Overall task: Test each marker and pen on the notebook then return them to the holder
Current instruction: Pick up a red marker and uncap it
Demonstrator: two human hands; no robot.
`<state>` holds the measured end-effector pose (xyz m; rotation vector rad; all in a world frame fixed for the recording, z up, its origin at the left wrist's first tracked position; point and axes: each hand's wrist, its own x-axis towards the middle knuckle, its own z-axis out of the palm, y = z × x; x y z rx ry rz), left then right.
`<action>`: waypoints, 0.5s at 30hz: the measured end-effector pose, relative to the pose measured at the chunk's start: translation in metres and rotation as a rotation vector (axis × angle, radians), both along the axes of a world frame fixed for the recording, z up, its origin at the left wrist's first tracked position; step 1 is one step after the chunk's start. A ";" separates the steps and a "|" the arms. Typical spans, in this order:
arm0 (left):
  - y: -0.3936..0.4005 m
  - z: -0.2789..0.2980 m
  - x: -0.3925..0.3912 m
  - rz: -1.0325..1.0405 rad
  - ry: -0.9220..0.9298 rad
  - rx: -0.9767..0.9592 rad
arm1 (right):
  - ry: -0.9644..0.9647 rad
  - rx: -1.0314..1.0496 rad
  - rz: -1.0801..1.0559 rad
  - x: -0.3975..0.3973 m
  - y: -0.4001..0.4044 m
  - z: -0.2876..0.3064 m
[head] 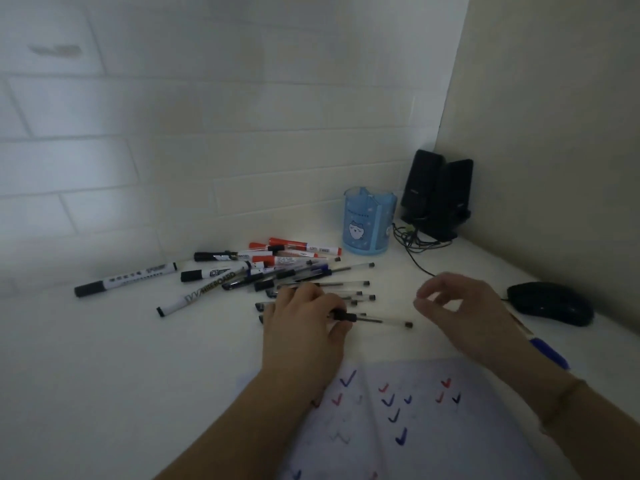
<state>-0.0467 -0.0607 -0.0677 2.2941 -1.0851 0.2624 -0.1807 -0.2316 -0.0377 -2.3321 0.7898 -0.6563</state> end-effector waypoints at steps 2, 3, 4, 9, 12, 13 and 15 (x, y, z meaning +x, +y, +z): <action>0.000 -0.001 0.001 0.045 0.004 0.044 | 0.002 -0.075 0.078 0.028 0.000 0.014; -0.001 -0.001 0.001 0.057 -0.005 0.050 | 0.025 -0.137 0.124 0.045 0.000 0.020; -0.001 -0.002 0.001 0.063 -0.011 0.053 | 0.039 -0.195 0.161 0.064 0.001 0.023; -0.003 -0.008 0.000 0.048 -0.059 -0.012 | 0.311 -0.460 0.265 0.165 -0.010 0.015; -0.006 -0.012 0.000 0.036 -0.128 -0.049 | 0.530 -0.662 0.257 0.205 -0.022 0.007; -0.007 -0.012 0.000 0.034 -0.148 -0.048 | 0.580 -0.705 0.245 0.214 -0.028 0.004; -0.007 -0.012 0.000 0.035 -0.170 -0.057 | 0.647 -0.732 0.218 0.226 -0.035 -0.001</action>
